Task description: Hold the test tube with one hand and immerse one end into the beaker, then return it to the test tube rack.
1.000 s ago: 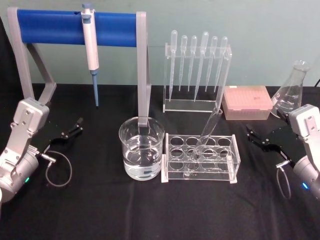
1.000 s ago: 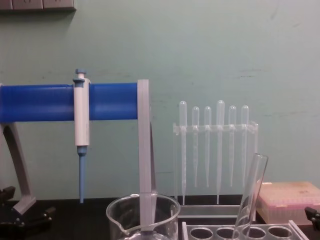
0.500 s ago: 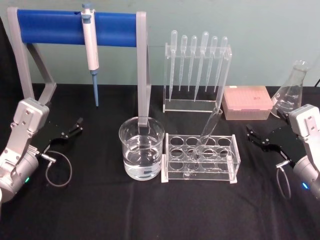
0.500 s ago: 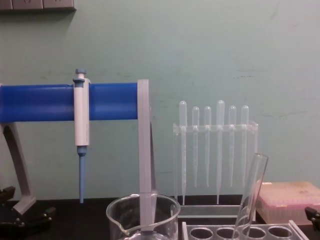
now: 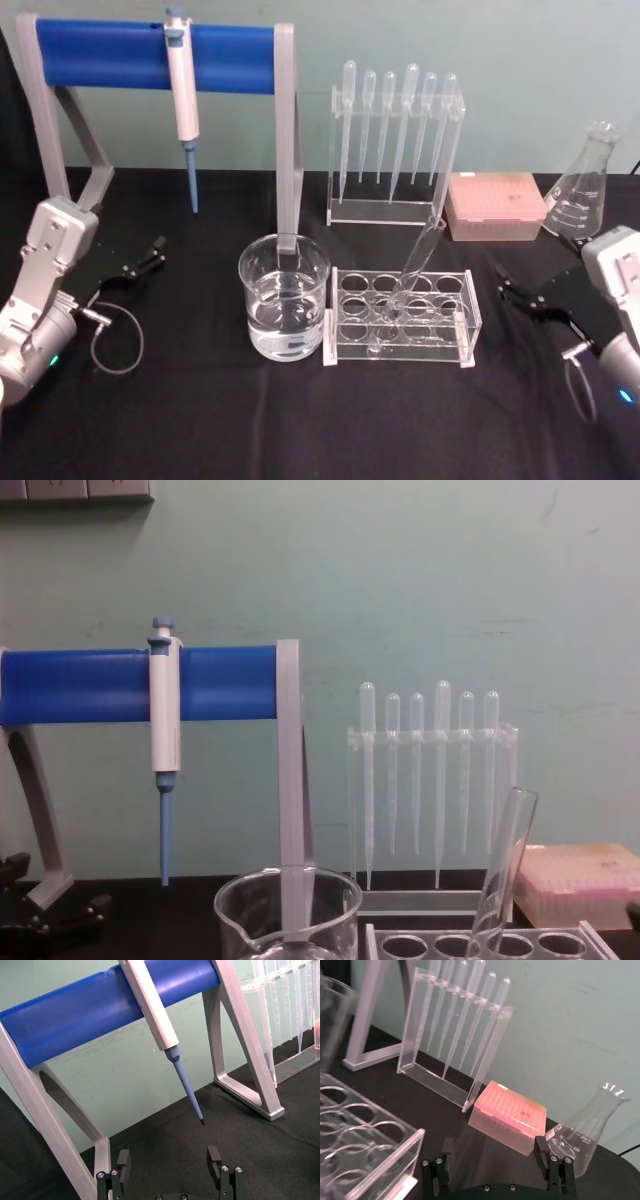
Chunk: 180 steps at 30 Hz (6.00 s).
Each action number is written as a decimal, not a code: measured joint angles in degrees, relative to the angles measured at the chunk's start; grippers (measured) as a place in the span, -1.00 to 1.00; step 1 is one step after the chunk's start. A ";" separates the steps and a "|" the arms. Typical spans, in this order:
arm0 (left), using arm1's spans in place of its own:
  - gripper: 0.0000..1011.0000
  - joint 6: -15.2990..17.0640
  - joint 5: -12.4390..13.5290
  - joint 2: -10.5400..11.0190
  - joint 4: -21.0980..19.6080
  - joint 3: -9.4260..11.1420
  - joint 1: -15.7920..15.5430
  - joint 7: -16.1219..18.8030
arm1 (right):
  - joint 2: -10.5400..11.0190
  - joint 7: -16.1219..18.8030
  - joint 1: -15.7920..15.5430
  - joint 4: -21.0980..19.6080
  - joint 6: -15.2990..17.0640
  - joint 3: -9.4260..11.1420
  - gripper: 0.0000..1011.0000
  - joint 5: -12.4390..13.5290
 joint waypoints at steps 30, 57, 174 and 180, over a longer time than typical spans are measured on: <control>0.98 0.00 0.00 0.00 0.00 0.01 0.00 0.00 | -7.47 20.76 -7.75 -5.04 -9.23 3.88 0.99 23.35; 0.98 0.00 0.00 0.00 0.00 0.00 0.00 0.00 | -16.67 23.85 0.43 2.70 -3.03 3.38 0.37 23.21; 0.98 0.00 0.00 0.00 0.00 0.01 0.00 0.00 | -7.55 25.69 8.63 -12.34 17.02 2.89 -0.56 19.83; 0.98 0.00 0.00 0.00 0.00 0.01 0.00 0.00 | -7.55 25.70 8.63 -12.34 17.02 2.89 -0.56 19.84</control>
